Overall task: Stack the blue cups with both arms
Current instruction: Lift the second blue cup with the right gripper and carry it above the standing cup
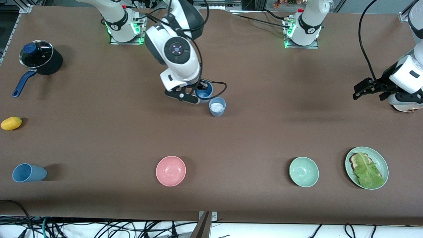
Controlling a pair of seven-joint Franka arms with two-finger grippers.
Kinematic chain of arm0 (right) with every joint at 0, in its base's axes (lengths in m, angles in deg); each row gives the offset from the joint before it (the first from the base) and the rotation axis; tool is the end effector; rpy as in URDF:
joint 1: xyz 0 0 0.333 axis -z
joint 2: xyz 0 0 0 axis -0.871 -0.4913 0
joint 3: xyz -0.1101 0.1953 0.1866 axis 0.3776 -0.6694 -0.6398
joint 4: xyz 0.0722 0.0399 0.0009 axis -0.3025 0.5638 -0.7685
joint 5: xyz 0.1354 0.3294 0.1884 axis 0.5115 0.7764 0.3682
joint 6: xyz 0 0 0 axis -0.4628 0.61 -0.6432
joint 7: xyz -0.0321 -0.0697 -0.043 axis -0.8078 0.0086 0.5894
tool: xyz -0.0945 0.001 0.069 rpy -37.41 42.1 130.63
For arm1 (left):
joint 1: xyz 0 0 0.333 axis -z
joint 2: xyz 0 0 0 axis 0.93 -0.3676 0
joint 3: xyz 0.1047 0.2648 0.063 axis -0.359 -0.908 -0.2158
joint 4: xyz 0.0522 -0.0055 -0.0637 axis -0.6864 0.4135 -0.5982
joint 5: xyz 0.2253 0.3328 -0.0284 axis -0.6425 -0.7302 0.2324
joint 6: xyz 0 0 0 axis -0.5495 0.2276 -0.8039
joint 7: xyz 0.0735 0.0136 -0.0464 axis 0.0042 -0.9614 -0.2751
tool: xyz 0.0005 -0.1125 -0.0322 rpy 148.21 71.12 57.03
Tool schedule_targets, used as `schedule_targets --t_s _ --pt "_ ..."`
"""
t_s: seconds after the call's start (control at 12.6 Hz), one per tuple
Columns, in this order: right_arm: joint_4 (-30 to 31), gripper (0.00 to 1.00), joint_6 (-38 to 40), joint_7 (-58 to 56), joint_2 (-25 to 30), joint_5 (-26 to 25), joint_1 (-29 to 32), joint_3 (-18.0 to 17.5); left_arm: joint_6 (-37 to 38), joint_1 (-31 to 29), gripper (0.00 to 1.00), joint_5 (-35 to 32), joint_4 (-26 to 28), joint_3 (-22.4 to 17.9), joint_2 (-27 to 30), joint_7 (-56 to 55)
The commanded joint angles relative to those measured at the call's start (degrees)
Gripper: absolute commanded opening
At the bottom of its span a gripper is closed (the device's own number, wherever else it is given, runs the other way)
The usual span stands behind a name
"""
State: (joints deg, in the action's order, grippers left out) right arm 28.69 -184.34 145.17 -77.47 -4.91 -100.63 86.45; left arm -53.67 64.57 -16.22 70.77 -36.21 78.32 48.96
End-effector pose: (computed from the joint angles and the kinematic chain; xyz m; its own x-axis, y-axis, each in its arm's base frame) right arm 0.4928 0.4661 0.3602 0.9347 -0.3087 -0.1761 -0.3090 -0.9507 0.0267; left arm 0.5725 0.0203 0.5069 0.9995 0.0042 0.0315 0.0034 -0.9997 0.0251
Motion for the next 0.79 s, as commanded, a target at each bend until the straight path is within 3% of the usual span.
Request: schedule_targets --t_s 0.0,0.71 --pt "-3.1 0.00 1.4 3.8 -1.3 1.0 -1.7 0.6 0.8 -0.1 1.00 -0.9 -0.2 0.1 0.7 1.0" --pt "-3.3 0.00 -3.9 8.7 -3.9 0.9 -4.0 0.5 1.0 0.0 1.00 -0.9 -0.3 0.1 0.8 1.0"
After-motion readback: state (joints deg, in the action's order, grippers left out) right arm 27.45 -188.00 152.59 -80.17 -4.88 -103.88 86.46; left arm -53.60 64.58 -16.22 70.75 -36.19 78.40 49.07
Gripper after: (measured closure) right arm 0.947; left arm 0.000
